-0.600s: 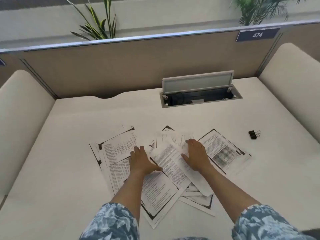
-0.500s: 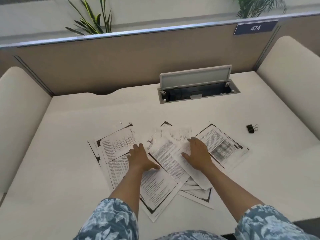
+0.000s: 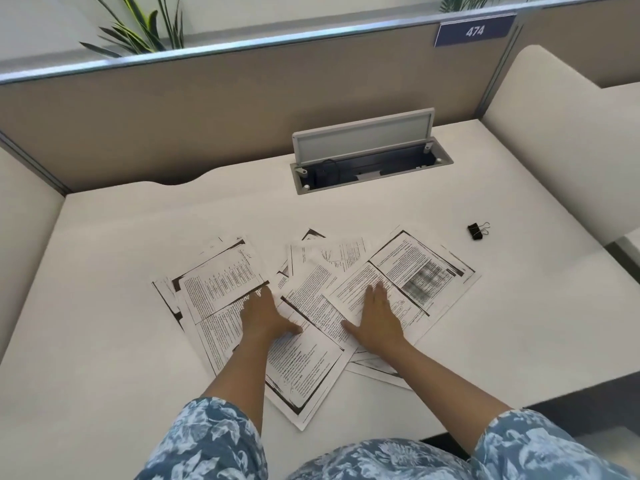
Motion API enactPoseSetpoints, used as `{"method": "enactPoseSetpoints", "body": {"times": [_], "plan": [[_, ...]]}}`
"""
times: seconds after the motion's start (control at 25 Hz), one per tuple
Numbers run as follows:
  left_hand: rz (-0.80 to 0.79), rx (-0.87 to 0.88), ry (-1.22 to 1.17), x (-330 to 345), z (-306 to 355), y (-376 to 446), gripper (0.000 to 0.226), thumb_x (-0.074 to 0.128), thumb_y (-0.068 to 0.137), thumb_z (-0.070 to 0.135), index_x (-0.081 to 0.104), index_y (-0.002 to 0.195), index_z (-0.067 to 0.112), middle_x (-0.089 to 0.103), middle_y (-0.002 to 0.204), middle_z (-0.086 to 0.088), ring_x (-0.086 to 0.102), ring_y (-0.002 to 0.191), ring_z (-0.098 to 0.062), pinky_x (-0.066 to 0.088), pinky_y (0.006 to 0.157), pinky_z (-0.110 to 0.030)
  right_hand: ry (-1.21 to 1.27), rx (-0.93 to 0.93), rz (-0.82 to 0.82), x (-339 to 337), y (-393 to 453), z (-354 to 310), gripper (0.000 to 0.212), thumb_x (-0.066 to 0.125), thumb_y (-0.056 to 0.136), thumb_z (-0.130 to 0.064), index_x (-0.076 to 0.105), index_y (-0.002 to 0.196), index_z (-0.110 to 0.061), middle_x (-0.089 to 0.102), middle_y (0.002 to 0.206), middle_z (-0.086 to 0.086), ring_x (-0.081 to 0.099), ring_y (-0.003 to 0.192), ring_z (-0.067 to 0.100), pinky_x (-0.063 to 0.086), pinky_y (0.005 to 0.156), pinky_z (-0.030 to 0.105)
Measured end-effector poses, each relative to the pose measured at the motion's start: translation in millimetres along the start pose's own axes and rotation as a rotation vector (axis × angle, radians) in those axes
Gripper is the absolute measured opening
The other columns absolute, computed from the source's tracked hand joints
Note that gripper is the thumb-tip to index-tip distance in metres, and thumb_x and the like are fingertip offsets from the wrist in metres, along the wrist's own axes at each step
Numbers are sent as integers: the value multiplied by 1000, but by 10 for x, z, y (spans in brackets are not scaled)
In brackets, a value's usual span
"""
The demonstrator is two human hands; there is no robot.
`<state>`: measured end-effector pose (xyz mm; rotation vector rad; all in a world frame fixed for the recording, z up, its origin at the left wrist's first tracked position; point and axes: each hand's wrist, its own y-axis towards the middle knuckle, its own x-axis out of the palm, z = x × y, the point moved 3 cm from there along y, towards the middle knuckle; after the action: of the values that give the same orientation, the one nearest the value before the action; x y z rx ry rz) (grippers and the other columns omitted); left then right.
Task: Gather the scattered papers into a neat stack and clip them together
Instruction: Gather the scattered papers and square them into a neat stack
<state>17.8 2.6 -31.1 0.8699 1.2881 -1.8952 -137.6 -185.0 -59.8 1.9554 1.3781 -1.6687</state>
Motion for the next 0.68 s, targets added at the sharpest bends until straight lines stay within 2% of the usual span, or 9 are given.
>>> {"method": "enactPoseSetpoints", "body": {"times": [0.16, 0.24, 0.28, 0.36, 0.4, 0.48, 0.56, 0.68], "plan": [[2, -31, 47, -3, -34, 32, 122, 93, 50, 59, 38, 147, 10, 46, 150, -11, 32, 145, -34, 30, 118, -49, -69, -17, -4, 29, -27, -76, 94, 47, 95, -53, 2, 154, 5, -1, 163, 25, 3, 152, 36, 27, 121, 43], [-3, -35, 56, -12, -29, 46, 105, 91, 55, 57, 48, 139, 12, 49, 143, -10, 36, 140, -33, 32, 116, -48, -112, -34, 5, 59, -35, -116, 80, 42, 99, -37, 5, 153, 8, 5, 161, 29, 9, 151, 40, 22, 122, 44], [-8, -25, 28, -14, -26, 57, 89, 91, 60, 52, 54, 131, 13, 54, 136, -9, 43, 134, -32, 37, 112, -47, -151, -51, 15, 74, -36, -129, 72, 40, 100, -28, 5, 153, 9, 6, 161, 31, 12, 150, 42, 21, 122, 45], [-22, 5, -162, 4, -36, 68, 43, 86, 71, 33, 61, 102, 16, 63, 106, -2, 60, 101, -26, 52, 92, -41, -223, -105, 51, 82, -38, -128, 63, 36, 101, -7, 4, 152, 10, 8, 160, 33, 16, 148, 44, 23, 122, 44], [-29, 16, -249, 16, -47, 70, 27, 80, 76, 25, 58, 90, 16, 61, 90, 0, 59, 83, -22, 53, 77, -37, -230, -138, 70, 69, -52, -122, 63, 36, 99, 2, 4, 152, 10, 10, 160, 31, 18, 149, 43, 25, 122, 42], [-40, 21, -342, 18, -55, 73, 21, 72, 83, 17, 51, 78, 16, 53, 77, 0, 49, 66, -17, 42, 60, -31, -170, -211, 130, 37, -116, -146, 70, 38, 93, 14, 3, 154, 6, 11, 162, 26, 18, 150, 36, 23, 122, 36], [-38, -2, -434, 2, -68, 92, 18, 70, 87, 16, 54, 80, 14, 57, 81, -3, 51, 67, -19, 42, 62, -31, -74, -292, 187, 16, -222, -263, 77, 38, 90, 20, 2, 155, 1, 9, 163, 21, 16, 151, 31, 18, 120, 32], [-21, -62, -573, 15, -87, 164, 10, 67, 92, 16, 64, 97, 8, 67, 101, -11, 63, 88, -28, 48, 74, -34, -16, -444, 220, 89, -408, -553, 75, 31, 89, 21, 7, 156, -2, 13, 163, 19, 18, 151, 29, 9, 117, 29]]}}
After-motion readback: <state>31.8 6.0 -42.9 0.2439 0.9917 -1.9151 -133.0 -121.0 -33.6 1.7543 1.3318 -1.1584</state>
